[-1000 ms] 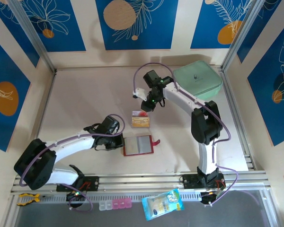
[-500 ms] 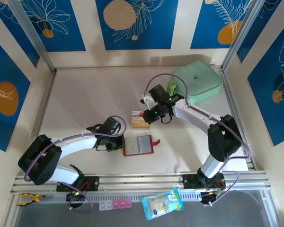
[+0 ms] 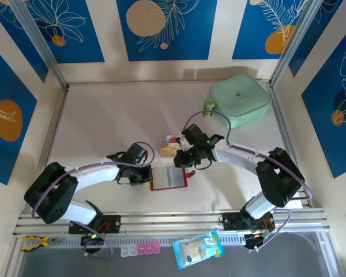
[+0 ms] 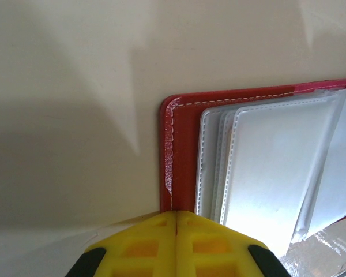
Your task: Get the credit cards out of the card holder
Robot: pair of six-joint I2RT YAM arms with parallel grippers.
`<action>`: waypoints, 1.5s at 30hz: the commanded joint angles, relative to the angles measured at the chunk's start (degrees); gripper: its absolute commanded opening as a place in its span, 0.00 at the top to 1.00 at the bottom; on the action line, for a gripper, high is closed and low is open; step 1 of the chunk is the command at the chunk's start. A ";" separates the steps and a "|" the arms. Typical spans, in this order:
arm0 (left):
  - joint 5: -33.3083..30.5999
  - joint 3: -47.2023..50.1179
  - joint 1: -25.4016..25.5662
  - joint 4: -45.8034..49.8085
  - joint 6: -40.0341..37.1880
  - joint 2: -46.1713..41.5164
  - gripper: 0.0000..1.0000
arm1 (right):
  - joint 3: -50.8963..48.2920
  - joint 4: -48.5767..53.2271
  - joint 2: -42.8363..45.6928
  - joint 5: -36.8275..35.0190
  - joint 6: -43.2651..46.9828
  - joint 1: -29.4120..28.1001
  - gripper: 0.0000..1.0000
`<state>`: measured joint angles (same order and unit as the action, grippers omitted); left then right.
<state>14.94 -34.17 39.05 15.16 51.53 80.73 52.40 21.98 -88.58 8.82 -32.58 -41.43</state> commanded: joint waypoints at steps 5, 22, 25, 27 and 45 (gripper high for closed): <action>0.17 -0.22 -0.47 0.09 -1.37 1.71 0.94 | -3.79 -8.03 0.38 3.25 -10.17 -3.20 0.99; 0.05 -0.60 -0.47 0.85 -2.09 2.25 0.94 | -2.53 -14.17 -7.19 6.29 -18.38 -7.08 0.78; -0.04 -0.63 -0.48 1.15 -2.30 2.23 0.94 | -2.09 -14.05 -8.27 6.08 -18.55 -7.46 0.75; -0.10 -0.63 -0.47 1.36 -2.46 2.24 0.94 | -1.80 -14.03 -8.70 5.88 -18.48 -7.74 0.74; -0.24 -0.65 -0.49 2.07 -3.19 2.33 0.94 | 1.72 -5.63 -10.94 1.06 -16.49 -8.55 0.74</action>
<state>15.42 -34.54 39.00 14.59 49.34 81.52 52.53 12.19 -98.74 11.49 -49.93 -49.71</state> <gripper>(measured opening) 0.063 0.257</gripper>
